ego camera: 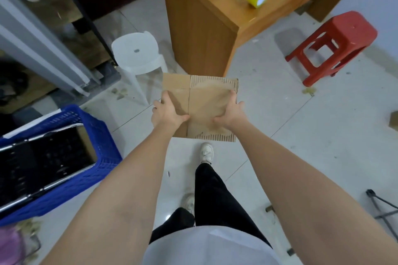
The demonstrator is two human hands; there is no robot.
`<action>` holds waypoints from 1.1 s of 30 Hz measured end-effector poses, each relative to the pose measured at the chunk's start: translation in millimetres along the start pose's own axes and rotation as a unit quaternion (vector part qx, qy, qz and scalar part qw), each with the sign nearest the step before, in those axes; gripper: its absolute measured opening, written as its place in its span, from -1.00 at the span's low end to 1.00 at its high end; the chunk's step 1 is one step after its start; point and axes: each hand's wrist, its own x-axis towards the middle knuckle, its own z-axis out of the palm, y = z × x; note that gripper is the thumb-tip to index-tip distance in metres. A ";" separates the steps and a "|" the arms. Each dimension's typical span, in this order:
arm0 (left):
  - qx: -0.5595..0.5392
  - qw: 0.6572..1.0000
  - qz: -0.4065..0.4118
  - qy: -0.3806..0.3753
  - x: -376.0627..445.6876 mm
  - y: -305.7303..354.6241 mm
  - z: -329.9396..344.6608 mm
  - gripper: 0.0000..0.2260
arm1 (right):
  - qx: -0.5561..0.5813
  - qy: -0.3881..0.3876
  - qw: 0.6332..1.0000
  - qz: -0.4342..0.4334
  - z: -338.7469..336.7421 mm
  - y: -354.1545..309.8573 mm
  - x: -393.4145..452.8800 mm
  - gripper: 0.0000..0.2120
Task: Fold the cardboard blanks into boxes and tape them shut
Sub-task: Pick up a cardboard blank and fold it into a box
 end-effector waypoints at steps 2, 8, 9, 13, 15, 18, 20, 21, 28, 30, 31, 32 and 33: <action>-0.011 1.000 -0.020 0.000 25.5 14.1 -4.4 -0.11 | -0.019 -0.005 1.000 -0.011 -11.1 -14.6 27.3 -0.08; -0.039 0.997 -0.057 -0.020 96.3 56.8 -14.0 -0.08 | -0.048 -0.023 0.998 -0.014 -48.5 -48.3 101.2 -0.08; -0.045 0.997 -0.057 -0.020 107.7 62.6 -15.9 -0.08 | -0.049 -0.027 0.998 -0.018 -54.7 -53.5 113.6 -0.08; -0.076 0.995 -0.062 -0.014 149.1 78.7 -24.4 -0.10 | -0.064 -0.038 0.997 -0.020 -73.3 -79.6 158.6 -0.04; -0.086 0.993 -0.074 -0.017 168.4 80.2 -27.5 -0.10 | -0.074 -0.046 0.996 -0.025 -79.3 -95.6 175.9 -0.03; -0.088 0.992 -0.088 -0.022 197.9 78.5 -33.0 -0.07 | -0.098 -0.058 0.993 -0.035 -82.4 -116.9 200.9 -0.04; -0.086 0.991 -0.095 -0.023 219.2 80.4 -39.1 -0.04 | -0.098 -0.064 0.992 -0.035 -82.2 -130.1 219.6 -0.05; -0.084 0.992 -0.096 -0.022 231.5 83.1 -43.4 -0.02 | -0.099 -0.066 0.992 -0.033 -83.2 -137.5 230.5 -0.05; -0.076 0.995 -0.066 -0.005 332.1 112.4 -101.2 -0.03 | -0.122 -0.044 0.991 -0.044 -115.8 -218.8 308.6 -0.02; -0.078 0.995 -0.066 0.006 359.2 115.6 -123.8 -0.03 | -0.126 -0.040 0.989 -0.066 -123.2 -246.0 325.5 -0.03; -0.077 0.995 -0.062 0.009 372.2 117.1 -133.7 -0.03 | -0.126 -0.039 0.989 -0.073 -126.8 -257.0 333.7 -0.04; -0.073 0.996 -0.057 0.011 384.9 119.6 -142.9 -0.03 | -0.123 -0.039 0.989 -0.076 -130.5 -266.0 341.4 -0.04; -0.066 0.997 -0.049 0.011 397.2 123.4 -151.7 -0.03 | -0.119 -0.037 0.989 -0.074 -134.2 -273.6 349.0 -0.03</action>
